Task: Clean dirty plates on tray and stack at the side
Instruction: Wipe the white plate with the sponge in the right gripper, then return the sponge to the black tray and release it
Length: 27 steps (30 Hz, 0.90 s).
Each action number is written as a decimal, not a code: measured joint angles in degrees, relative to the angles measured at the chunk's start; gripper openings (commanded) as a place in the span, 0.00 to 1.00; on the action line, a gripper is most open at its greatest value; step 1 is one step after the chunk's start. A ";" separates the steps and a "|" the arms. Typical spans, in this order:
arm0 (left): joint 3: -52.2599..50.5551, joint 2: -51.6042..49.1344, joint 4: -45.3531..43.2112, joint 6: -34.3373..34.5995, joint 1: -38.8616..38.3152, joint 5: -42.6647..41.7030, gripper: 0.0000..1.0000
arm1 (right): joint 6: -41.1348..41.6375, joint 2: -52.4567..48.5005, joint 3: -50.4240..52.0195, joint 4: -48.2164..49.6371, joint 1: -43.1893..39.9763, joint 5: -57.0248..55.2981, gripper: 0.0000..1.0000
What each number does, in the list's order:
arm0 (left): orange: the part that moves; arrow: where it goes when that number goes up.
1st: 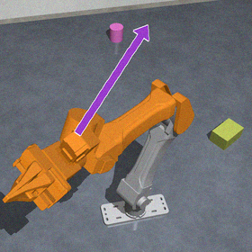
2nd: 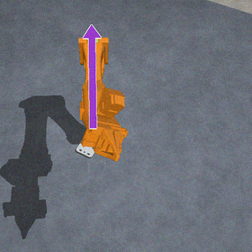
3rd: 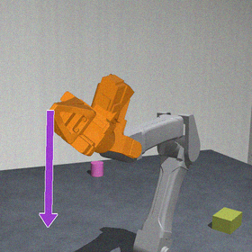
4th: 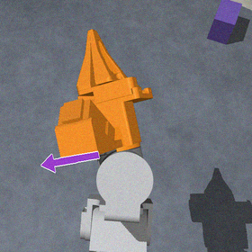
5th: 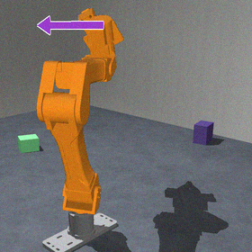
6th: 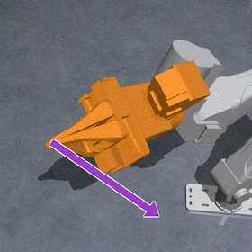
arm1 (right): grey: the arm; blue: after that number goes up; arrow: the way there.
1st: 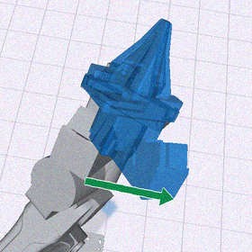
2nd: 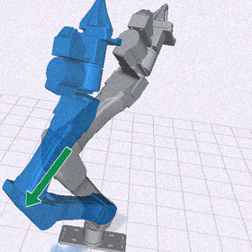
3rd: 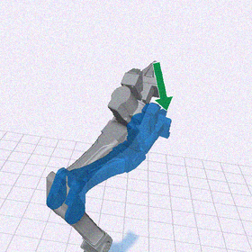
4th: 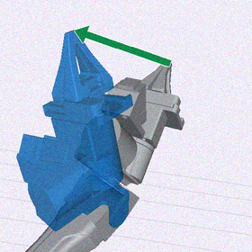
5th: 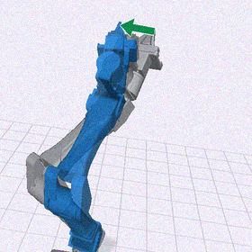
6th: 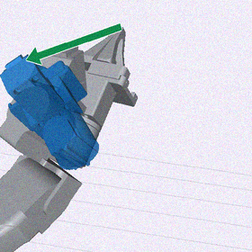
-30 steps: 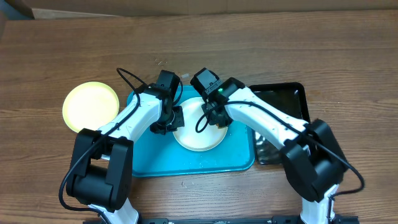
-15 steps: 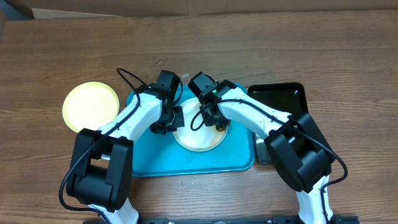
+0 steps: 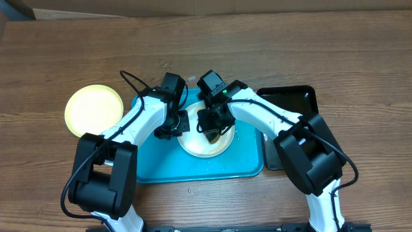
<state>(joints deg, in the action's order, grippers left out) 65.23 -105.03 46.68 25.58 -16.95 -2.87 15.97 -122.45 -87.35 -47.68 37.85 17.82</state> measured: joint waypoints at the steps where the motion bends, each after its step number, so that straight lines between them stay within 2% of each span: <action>1: 0.00 0.00 0.00 -0.02 0.00 0.02 0.04 | -0.85 -0.31 -0.22 -0.44 -0.20 2.54 0.04; 7: 0.00 0.00 -0.04 -0.02 0.00 0.00 0.04 | -5.35 -1.51 -4.59 -8.59 -4.52 13.77 0.04; 12: 0.00 0.00 -0.04 -0.02 0.00 -0.07 0.04 | -10.34 1.92 -9.09 -19.10 -15.72 16.09 0.04; 20: 0.00 0.00 -0.07 -0.02 0.00 -0.07 0.04 | -11.89 9.38 -9.62 -30.82 -30.05 1.38 0.04; 27: 0.00 0.00 -0.20 -0.02 0.00 -0.09 0.04 | -10.27 9.44 0.35 -22.86 -31.32 -9.99 0.04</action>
<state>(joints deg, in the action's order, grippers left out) 65.23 -105.03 46.48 25.56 -16.95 -2.96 5.69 -113.01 -87.00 -70.54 6.52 7.84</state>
